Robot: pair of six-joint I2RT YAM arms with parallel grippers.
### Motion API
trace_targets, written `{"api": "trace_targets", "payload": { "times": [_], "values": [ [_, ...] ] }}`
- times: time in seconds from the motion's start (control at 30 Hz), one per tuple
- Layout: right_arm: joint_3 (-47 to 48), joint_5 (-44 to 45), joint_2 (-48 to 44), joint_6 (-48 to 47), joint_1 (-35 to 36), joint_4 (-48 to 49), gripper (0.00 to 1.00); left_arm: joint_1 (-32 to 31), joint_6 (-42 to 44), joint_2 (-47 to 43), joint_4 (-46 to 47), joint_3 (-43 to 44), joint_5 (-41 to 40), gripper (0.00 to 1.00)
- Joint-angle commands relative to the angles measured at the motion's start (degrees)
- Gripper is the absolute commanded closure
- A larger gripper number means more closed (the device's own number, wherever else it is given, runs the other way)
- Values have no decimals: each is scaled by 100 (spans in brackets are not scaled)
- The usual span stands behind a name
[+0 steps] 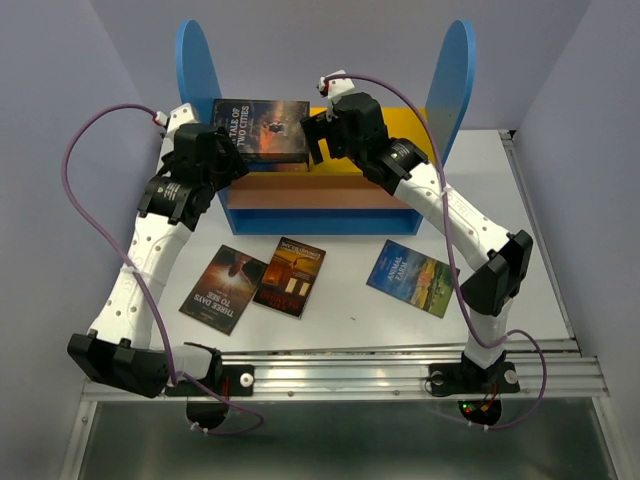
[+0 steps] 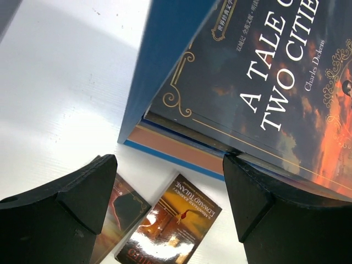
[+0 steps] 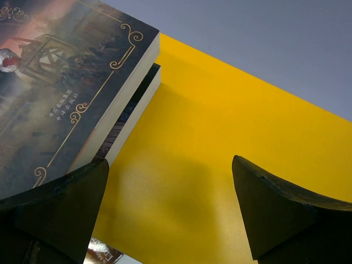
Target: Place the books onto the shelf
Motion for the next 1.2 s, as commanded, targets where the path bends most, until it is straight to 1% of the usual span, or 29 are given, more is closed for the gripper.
{"api": "trace_targets", "payload": {
  "times": [0.0,0.4,0.9,1.13,1.17],
  "values": [
    [250,12,-27,-59,71,292,0,102,62,-232,133,264,-213,11],
    [276,12,-27,-86,71,327,0,278,62,-197,81,308,-309,11],
    [435,153,52,-86,71,406,0,304,106,-101,160,352,-142,11],
    [426,416,-132,-59,71,415,0,296,124,-118,142,361,-20,10],
    [382,564,-185,-42,71,406,0,304,124,-170,125,335,15,7]
  ]
}}
